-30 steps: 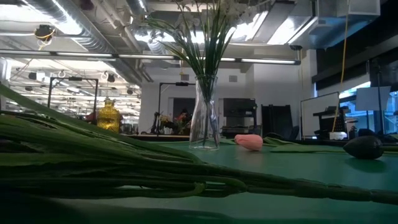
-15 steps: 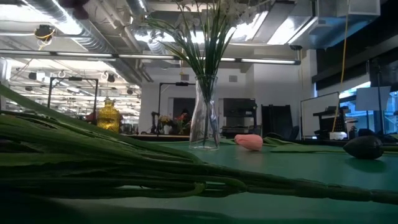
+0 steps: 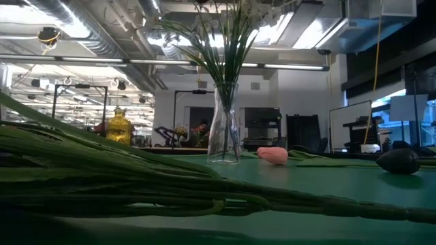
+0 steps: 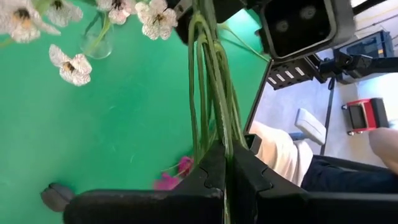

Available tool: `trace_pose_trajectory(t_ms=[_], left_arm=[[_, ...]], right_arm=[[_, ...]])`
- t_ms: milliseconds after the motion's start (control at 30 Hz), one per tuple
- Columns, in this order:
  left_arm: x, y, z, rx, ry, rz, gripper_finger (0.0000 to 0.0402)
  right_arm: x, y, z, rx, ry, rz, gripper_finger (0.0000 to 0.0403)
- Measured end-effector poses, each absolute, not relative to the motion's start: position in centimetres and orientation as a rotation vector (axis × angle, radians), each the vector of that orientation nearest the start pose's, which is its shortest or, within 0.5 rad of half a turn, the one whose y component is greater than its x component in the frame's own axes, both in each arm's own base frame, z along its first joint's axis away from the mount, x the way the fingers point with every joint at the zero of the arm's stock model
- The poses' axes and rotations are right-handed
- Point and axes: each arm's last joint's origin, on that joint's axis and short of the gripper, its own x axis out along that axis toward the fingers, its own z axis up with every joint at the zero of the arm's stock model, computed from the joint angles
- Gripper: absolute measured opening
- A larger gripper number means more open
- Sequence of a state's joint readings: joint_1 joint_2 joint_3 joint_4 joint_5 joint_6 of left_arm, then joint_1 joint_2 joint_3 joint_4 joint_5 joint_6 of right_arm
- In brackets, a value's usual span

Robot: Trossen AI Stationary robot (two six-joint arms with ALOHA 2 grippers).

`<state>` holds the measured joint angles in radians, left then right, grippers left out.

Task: Sort flowers into vase by color
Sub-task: Put the top purple flowers into the yellow vase

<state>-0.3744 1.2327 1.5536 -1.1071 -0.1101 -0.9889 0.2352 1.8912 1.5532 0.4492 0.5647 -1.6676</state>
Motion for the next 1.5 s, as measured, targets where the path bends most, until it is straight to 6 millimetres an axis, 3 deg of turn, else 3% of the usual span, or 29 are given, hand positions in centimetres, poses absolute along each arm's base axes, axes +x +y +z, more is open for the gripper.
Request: trace_pose_trajectory(t_ms=[67,333,700,1133,1333,1500], left_arm=[[20.0,-7.5,41.9,-0.723,0.806,0.134,0.0],[19.8,-7.4,42.2,-0.612,0.793,0.089,0.0032],[18.6,-6.6,46.3,-0.433,0.607,0.06,0.009],[17.7,-6.5,48.2,-0.322,0.508,0.089,0.0159],[15.9,-6.1,50.0,-0.285,0.425,0.129,0.0172],[13.9,-5.5,51.2,-0.23,0.339,0.175,0.0173]], right_arm=[[43.7,8.8,33.9,-1.604,0.213,-0.345,0.0011],[43.7,8.8,33.9,-1.598,0.221,-0.355,0.0008],[43.6,8.7,34.0,-1.581,0.243,-0.385,0.0008],[43.5,8.6,34.2,-1.524,0.256,-0.442,0.0007],[42.9,8.3,35.9,-1.425,0.206,-0.587,0.0007],[41.1,7.8,38.6,-1.23,0.137,-0.641,0.0007]])
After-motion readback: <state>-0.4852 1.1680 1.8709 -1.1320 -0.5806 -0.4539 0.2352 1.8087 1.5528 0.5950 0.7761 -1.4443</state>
